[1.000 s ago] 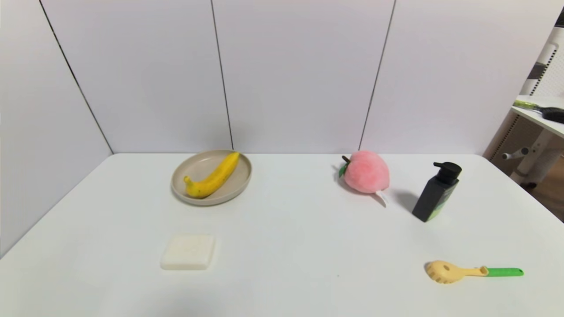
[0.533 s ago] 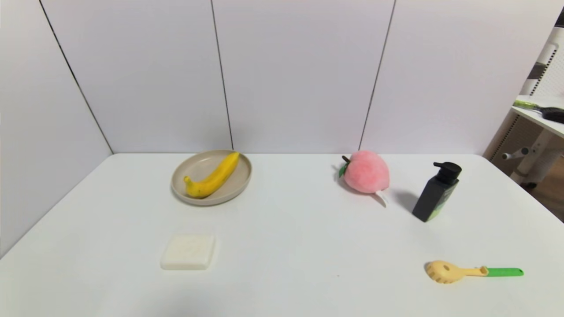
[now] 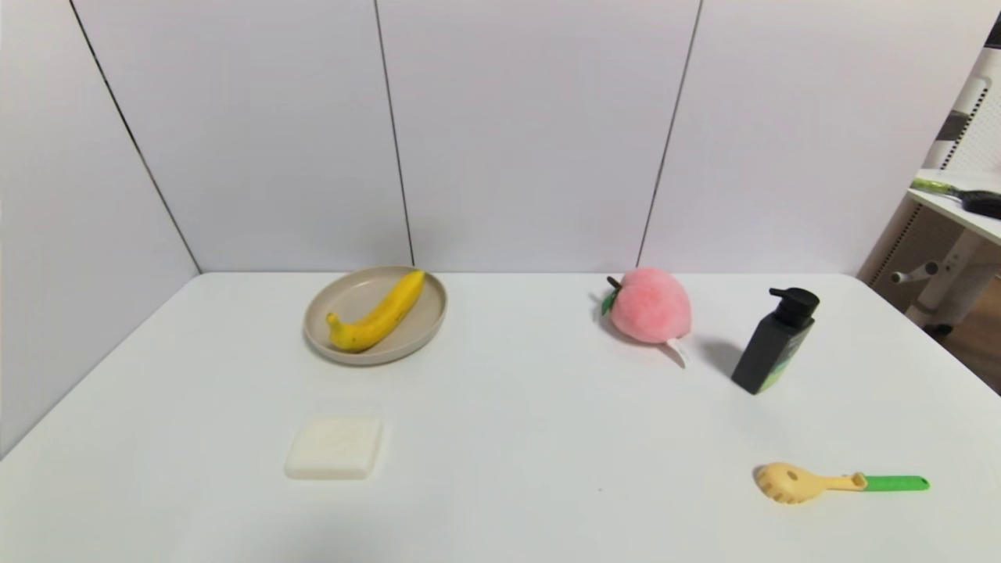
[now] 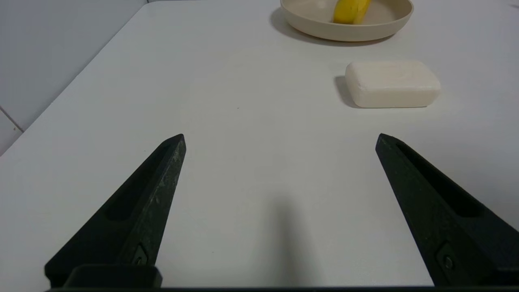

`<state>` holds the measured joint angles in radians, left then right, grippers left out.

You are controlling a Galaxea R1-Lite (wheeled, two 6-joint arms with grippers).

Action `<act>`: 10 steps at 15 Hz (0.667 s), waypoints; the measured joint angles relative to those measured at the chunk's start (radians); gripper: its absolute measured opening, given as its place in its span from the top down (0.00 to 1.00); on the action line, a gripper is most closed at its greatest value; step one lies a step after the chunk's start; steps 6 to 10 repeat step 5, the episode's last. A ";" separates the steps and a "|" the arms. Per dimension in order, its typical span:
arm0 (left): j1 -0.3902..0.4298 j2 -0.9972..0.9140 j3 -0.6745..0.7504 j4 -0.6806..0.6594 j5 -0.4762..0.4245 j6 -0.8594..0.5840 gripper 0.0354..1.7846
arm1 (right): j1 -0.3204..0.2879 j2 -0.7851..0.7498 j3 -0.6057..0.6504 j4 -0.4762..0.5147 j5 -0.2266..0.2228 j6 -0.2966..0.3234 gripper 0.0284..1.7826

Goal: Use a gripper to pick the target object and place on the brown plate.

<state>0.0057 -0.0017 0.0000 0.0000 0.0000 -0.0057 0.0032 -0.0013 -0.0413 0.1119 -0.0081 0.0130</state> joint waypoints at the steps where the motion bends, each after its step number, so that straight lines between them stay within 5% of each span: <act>1: 0.000 0.000 0.000 0.000 0.000 0.000 0.06 | 0.000 0.000 -0.001 0.003 -0.008 0.004 0.05; 10: 0.000 0.000 0.000 0.000 0.000 0.000 0.06 | 0.001 0.000 0.001 -0.001 -0.029 0.032 0.05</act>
